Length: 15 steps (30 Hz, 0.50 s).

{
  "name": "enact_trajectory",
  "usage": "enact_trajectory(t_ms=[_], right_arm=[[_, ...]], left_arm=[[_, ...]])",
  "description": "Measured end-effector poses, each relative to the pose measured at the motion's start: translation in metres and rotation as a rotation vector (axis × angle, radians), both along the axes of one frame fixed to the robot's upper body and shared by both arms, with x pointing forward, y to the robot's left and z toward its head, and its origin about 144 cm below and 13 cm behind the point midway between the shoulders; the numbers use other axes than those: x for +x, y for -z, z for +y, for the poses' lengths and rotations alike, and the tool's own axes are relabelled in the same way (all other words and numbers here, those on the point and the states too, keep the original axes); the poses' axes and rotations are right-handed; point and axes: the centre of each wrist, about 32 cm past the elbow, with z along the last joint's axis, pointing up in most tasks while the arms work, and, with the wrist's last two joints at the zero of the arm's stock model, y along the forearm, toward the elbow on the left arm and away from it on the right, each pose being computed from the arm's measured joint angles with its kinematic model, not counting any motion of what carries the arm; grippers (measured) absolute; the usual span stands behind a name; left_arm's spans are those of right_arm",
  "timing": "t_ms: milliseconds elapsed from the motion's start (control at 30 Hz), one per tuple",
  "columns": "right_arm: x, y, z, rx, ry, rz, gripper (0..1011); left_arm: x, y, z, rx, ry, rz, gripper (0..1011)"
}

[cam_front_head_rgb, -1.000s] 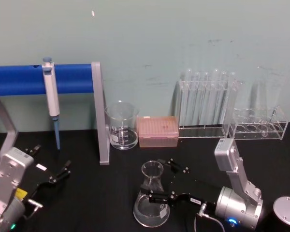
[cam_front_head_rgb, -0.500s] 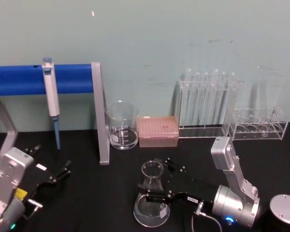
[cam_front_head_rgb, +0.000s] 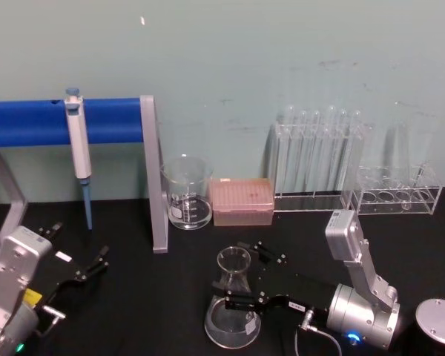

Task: Grasp the erlenmeyer flask with one hand, shake it three times, then place it back.

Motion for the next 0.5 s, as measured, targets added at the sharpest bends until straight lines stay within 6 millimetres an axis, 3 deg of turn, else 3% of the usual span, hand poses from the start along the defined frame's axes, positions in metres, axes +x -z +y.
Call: enact_trajectory(t_ms=[500], right_arm=[[-0.0014,-0.0007,0.0,-0.001,0.005,0.0,1002]], left_arm=[[0.0,0.0,0.0,0.0,0.0,0.0,1001]])
